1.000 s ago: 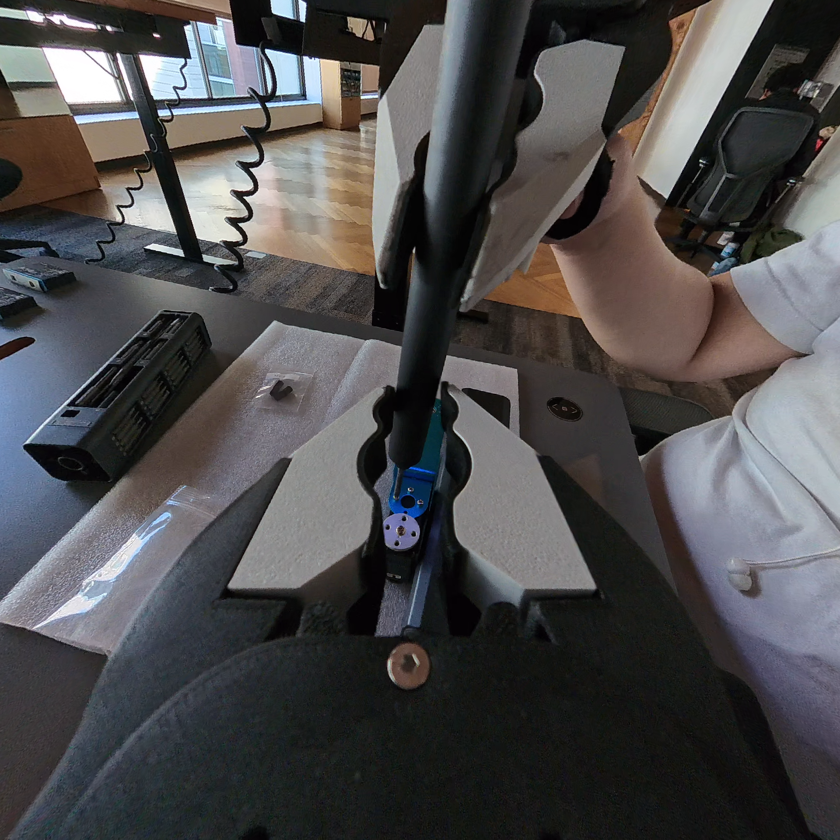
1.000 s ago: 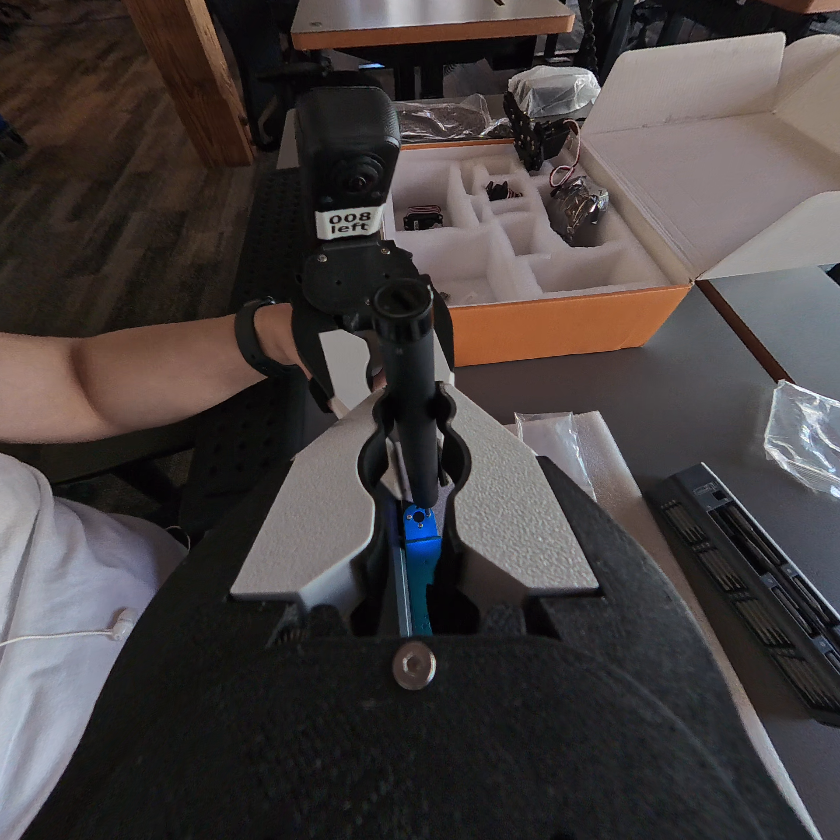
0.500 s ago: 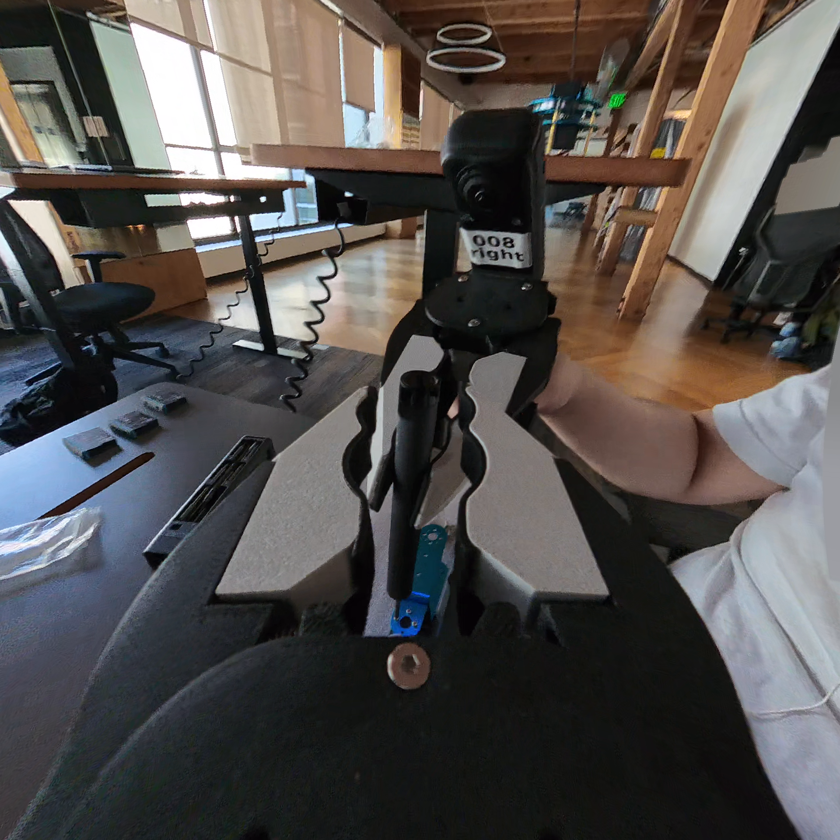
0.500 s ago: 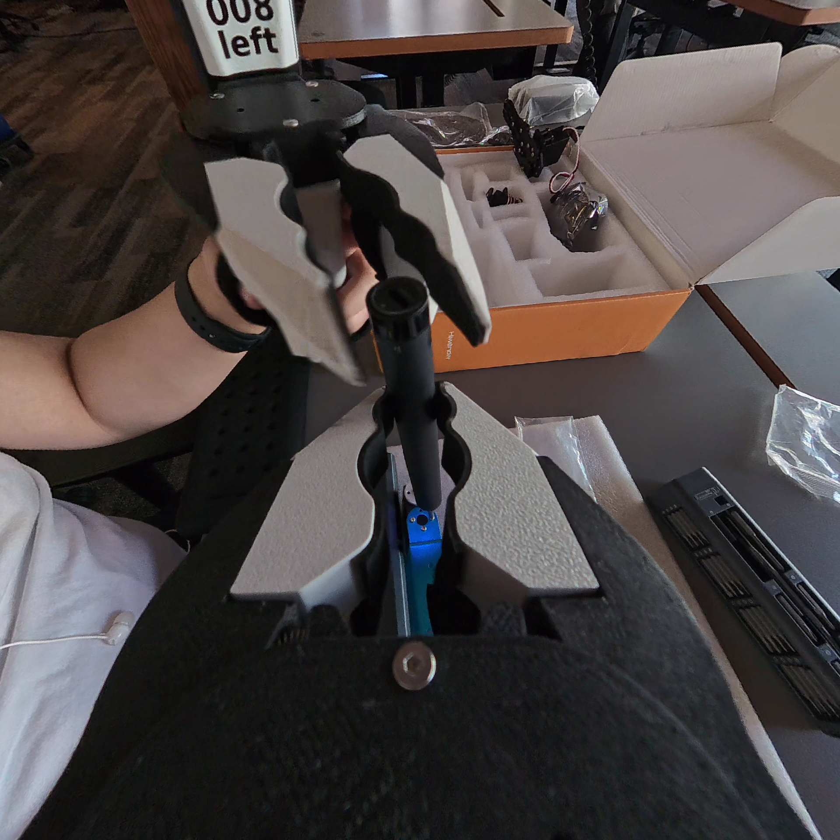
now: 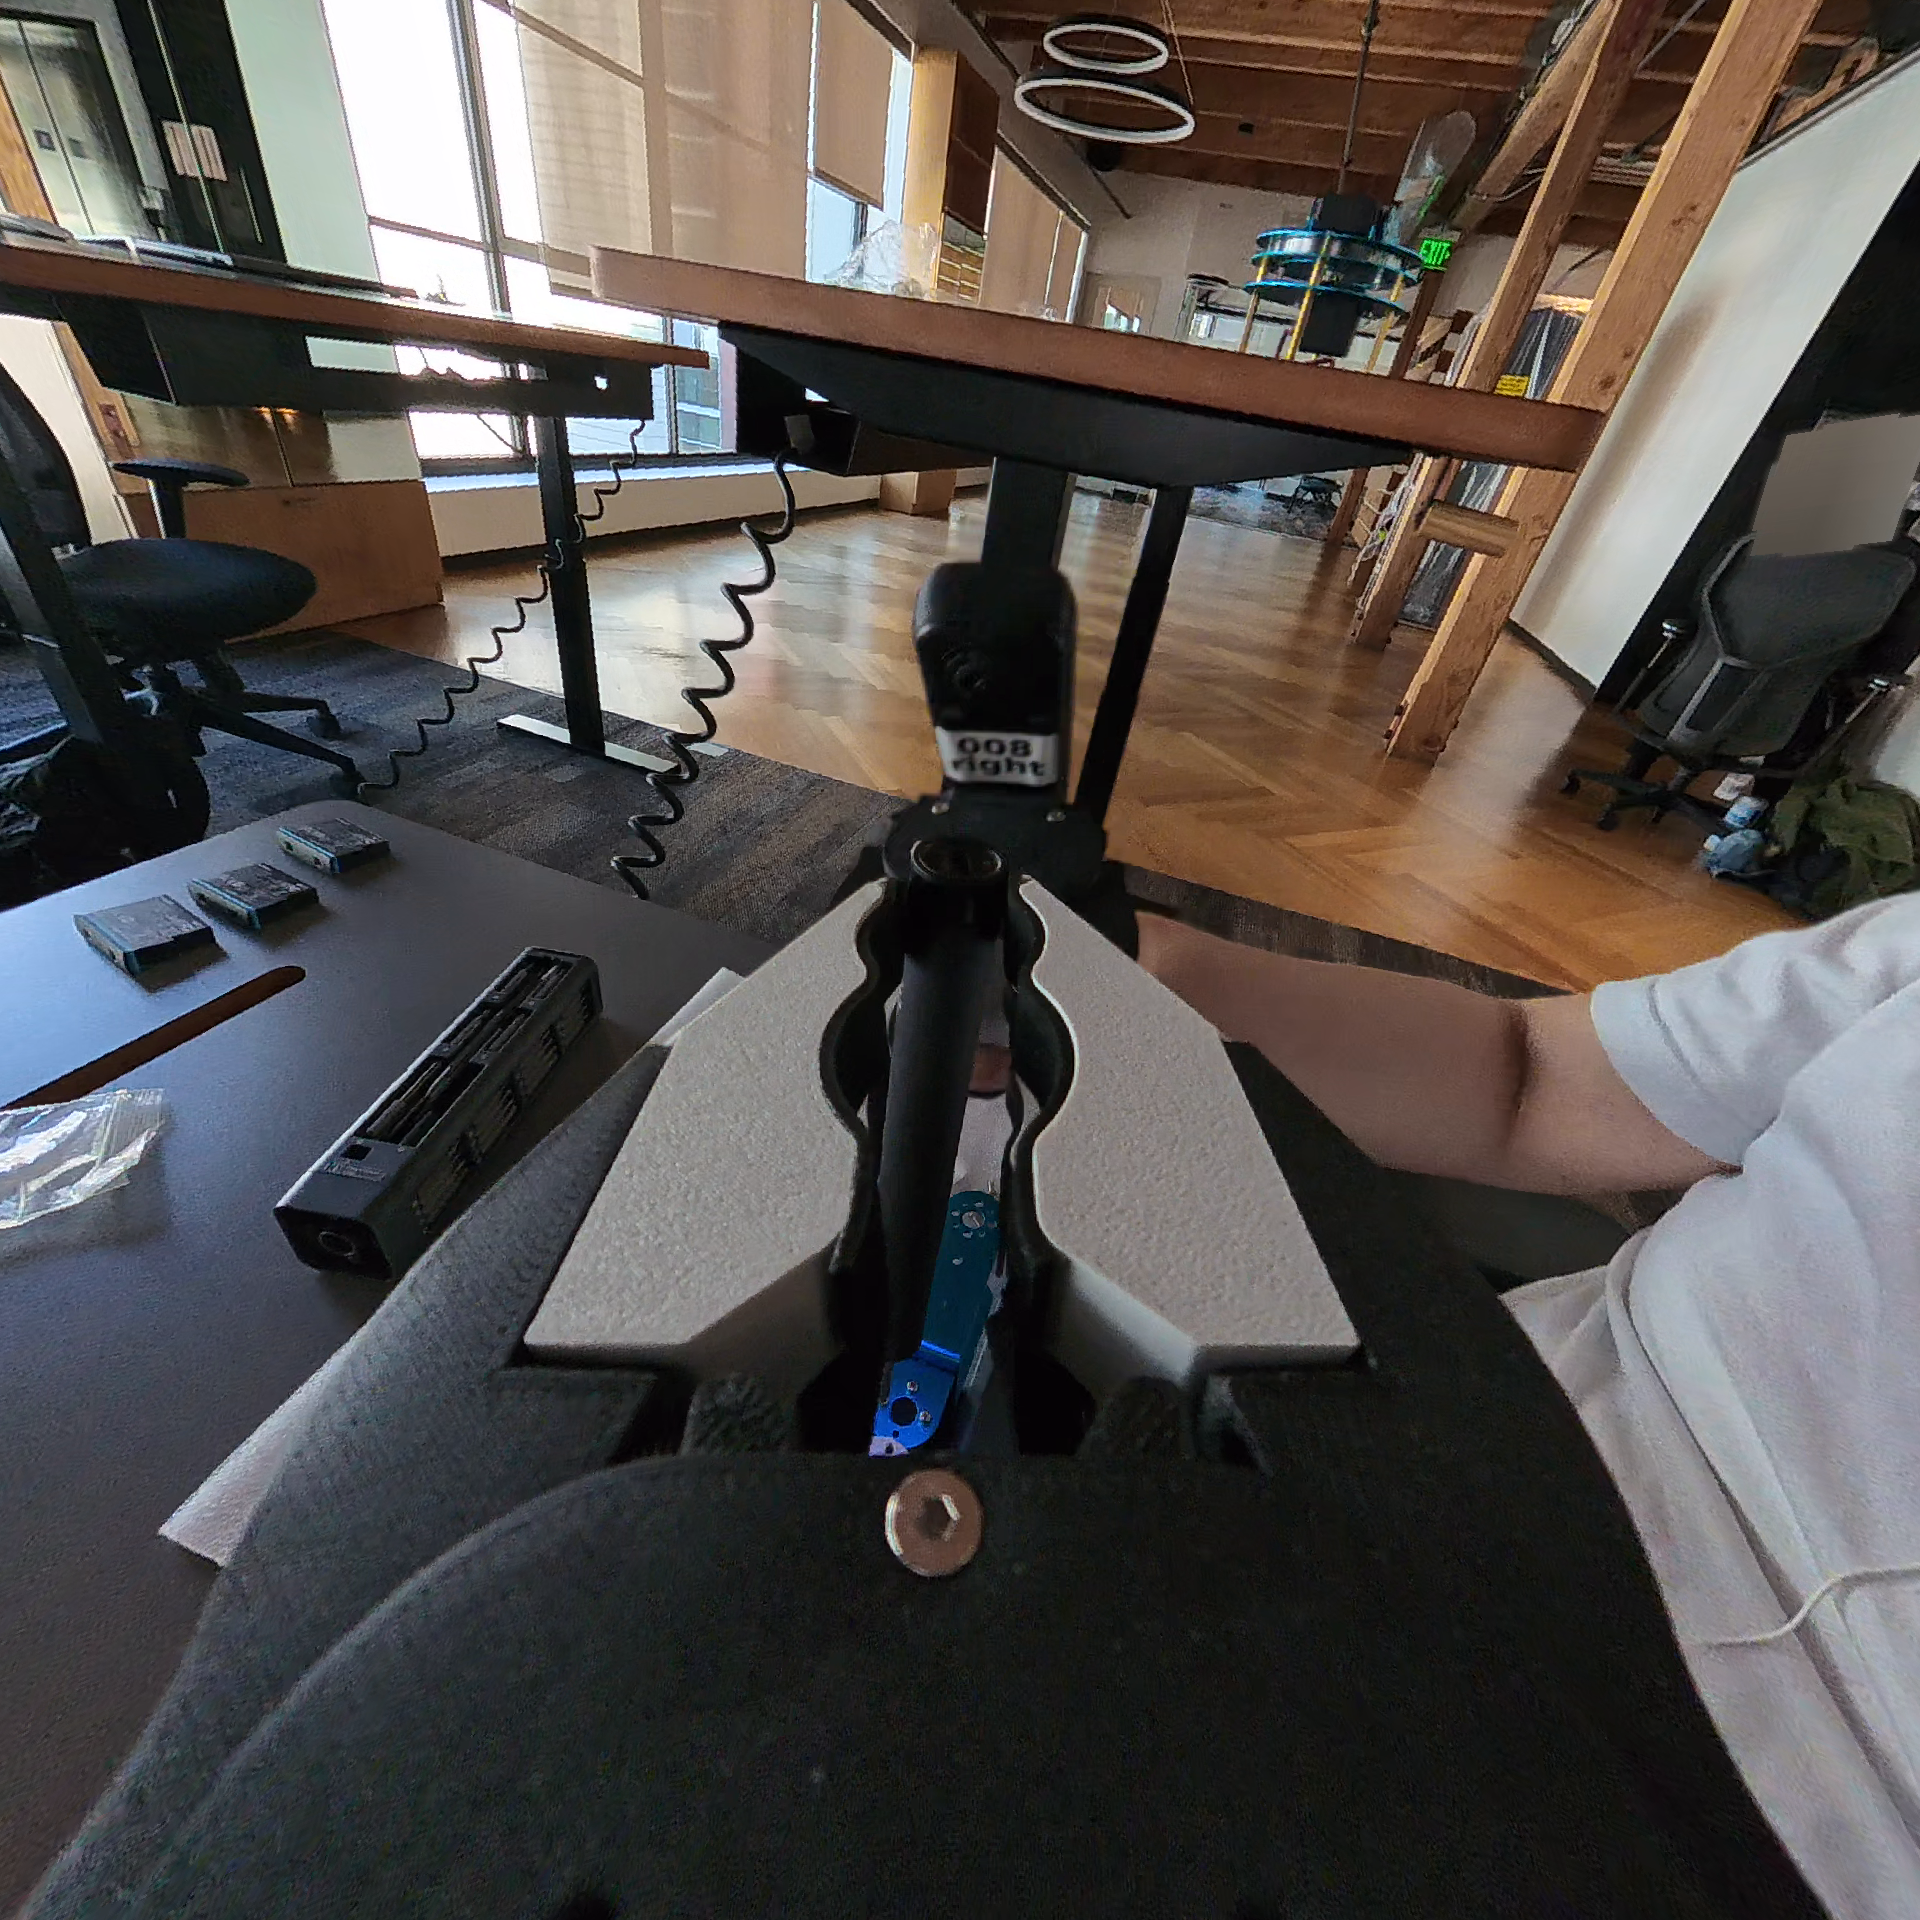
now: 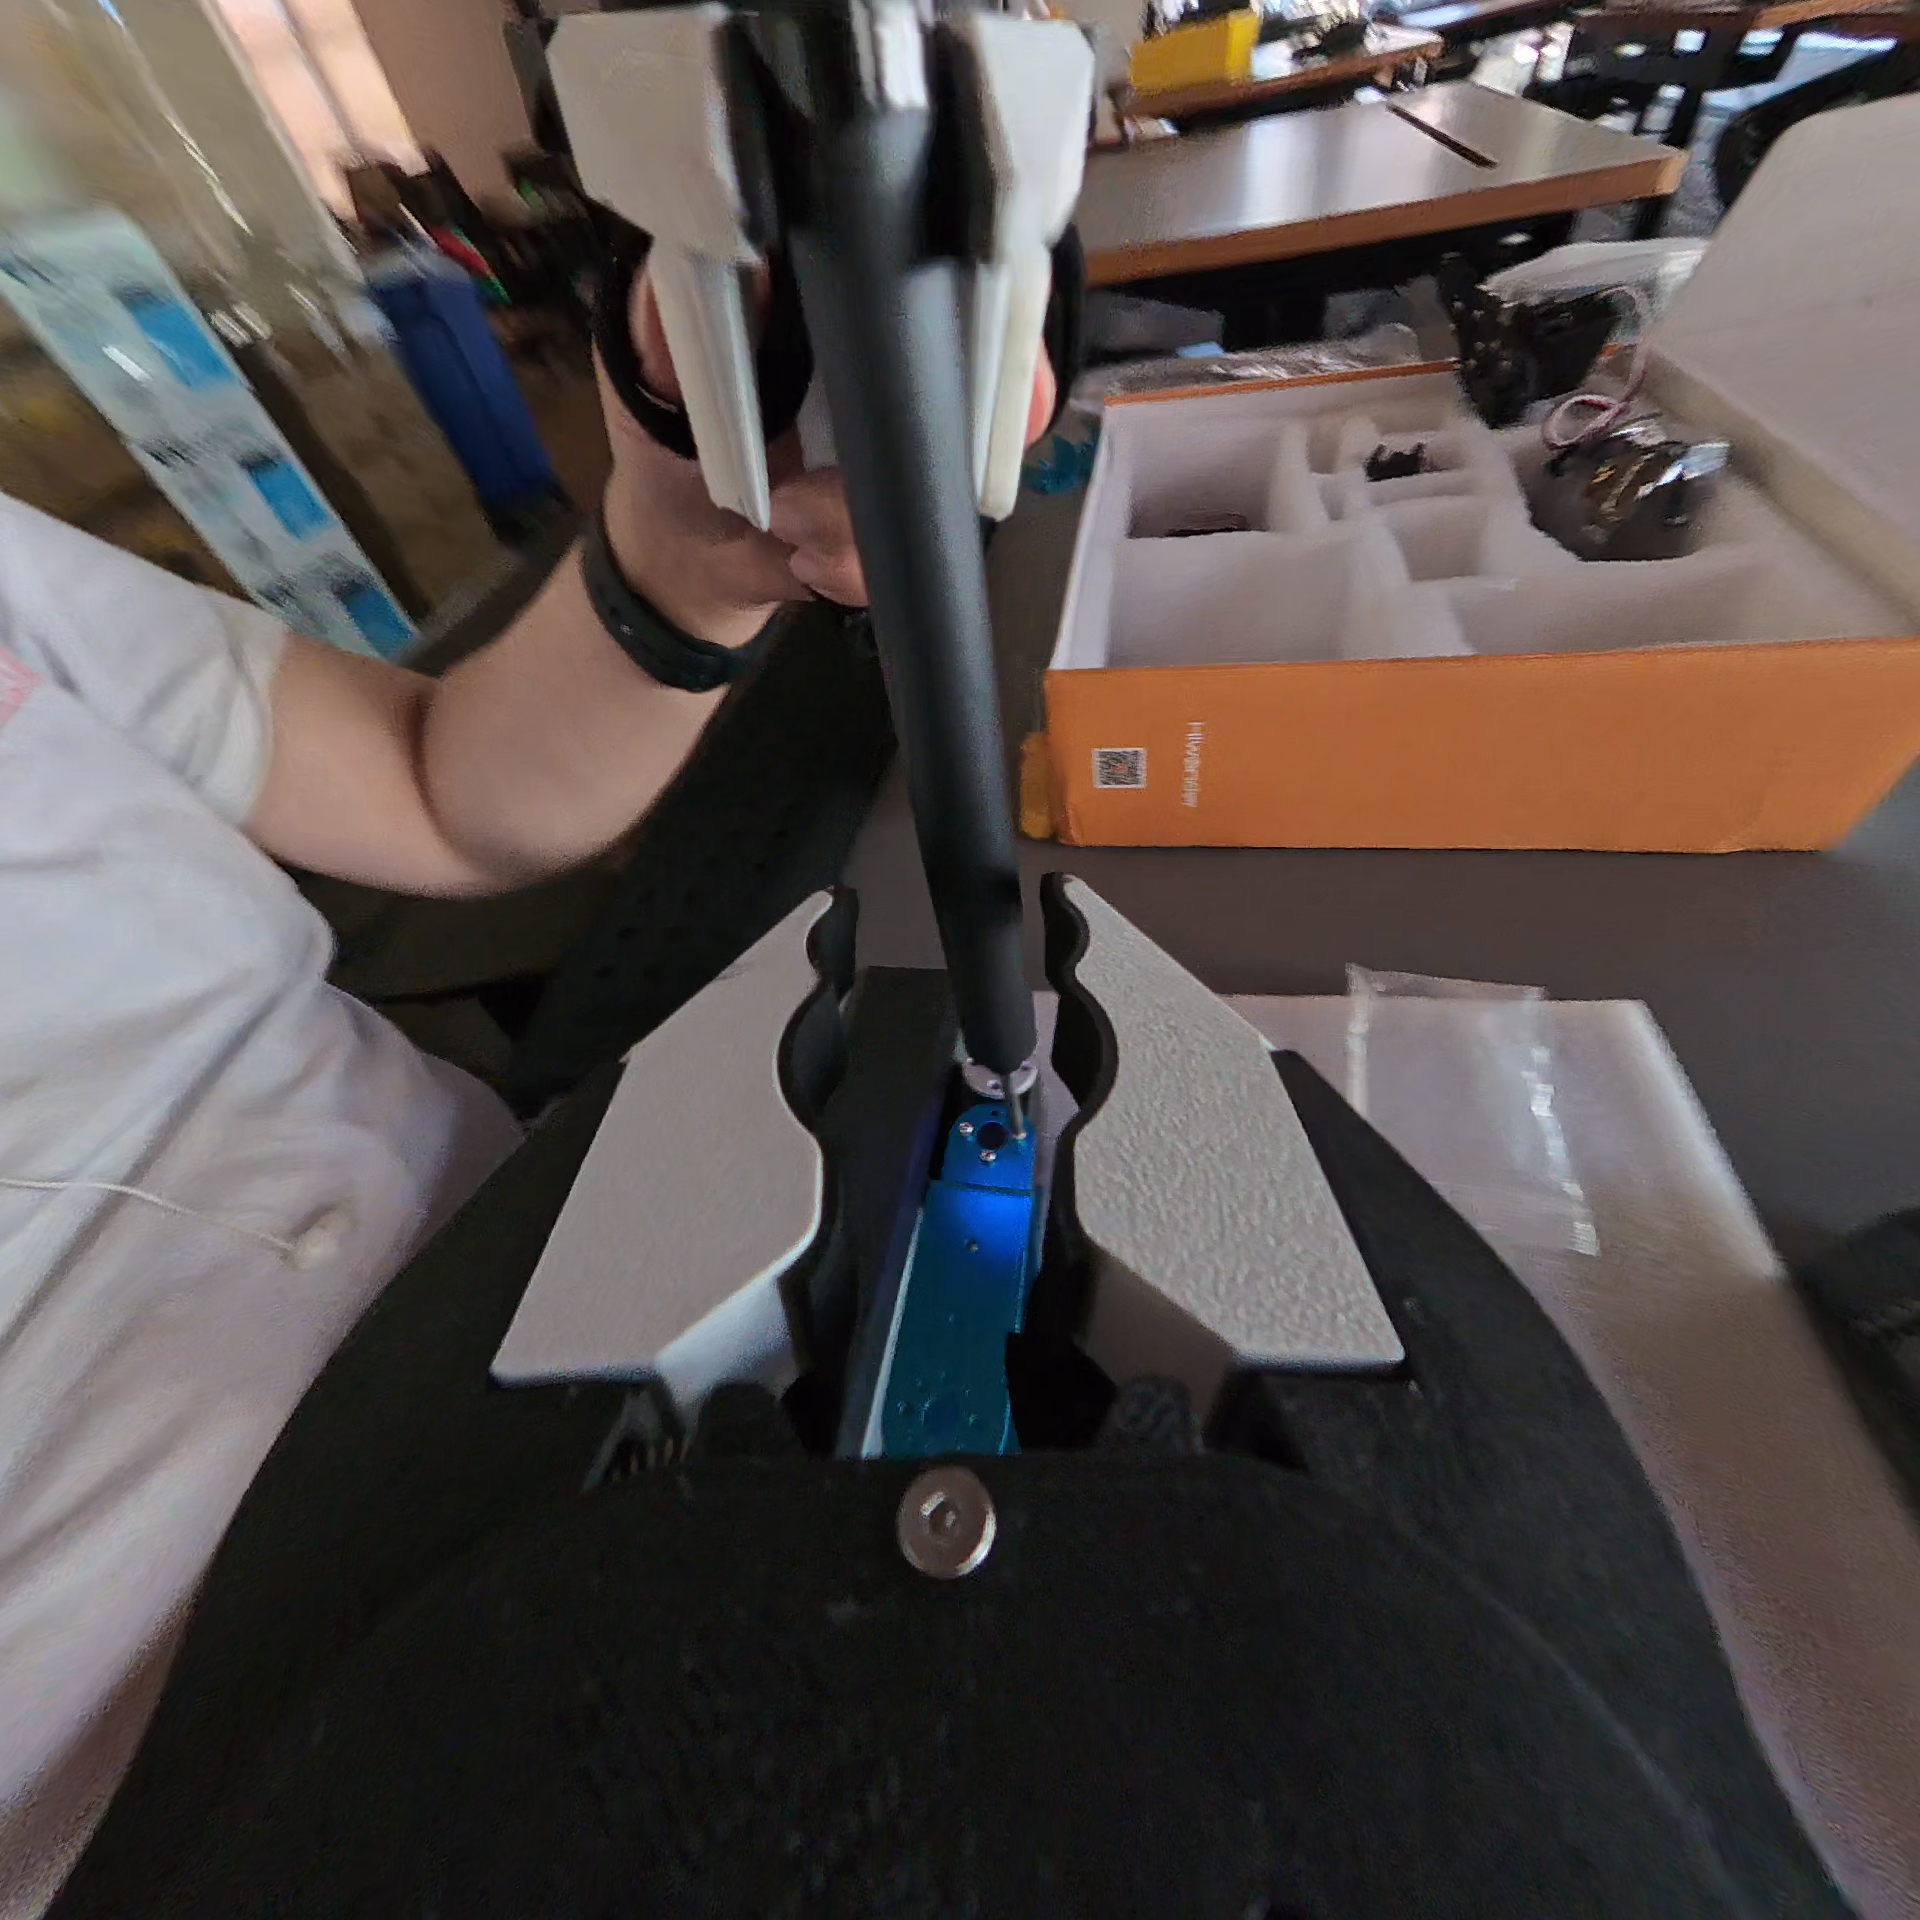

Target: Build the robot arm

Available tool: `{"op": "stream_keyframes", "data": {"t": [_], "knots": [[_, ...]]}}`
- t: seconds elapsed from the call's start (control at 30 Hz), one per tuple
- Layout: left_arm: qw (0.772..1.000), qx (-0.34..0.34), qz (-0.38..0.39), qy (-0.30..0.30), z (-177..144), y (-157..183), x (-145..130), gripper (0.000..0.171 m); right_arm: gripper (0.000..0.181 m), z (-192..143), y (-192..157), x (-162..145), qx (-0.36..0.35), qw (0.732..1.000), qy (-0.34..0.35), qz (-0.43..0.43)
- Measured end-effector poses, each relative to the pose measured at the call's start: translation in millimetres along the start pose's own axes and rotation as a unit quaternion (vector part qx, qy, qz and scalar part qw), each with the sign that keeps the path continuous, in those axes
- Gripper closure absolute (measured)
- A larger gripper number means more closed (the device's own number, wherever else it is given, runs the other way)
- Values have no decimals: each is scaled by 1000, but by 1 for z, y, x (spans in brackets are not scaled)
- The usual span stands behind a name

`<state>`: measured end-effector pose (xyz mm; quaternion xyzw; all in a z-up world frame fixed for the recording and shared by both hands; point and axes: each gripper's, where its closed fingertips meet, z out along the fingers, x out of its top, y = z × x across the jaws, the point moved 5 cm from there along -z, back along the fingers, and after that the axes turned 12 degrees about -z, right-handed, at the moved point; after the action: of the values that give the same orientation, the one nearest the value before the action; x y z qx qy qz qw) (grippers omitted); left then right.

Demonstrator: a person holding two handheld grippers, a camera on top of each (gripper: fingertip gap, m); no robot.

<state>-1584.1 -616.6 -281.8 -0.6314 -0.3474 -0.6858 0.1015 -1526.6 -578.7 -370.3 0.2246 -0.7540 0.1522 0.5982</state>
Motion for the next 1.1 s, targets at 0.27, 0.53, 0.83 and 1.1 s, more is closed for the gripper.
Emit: {"op": "stream_keyframes", "data": {"t": [0.27,0.53,0.83,1.1], "knots": [[999,-15,-31,-7,6,-10,3,154,152,-6,4,-9,-14,997,79,21],[998,-24,-55,-12,6,-17,5,154,156,-7,10,-7,-4,997,83,-3],[997,-30,-65,-9,5,-20,6,153,164,-5,15,-4,-1,996,87,0],[998,-32,-62,-11,4,-20,6,154,165,-4,16,-5,10,995,93,16]]}}
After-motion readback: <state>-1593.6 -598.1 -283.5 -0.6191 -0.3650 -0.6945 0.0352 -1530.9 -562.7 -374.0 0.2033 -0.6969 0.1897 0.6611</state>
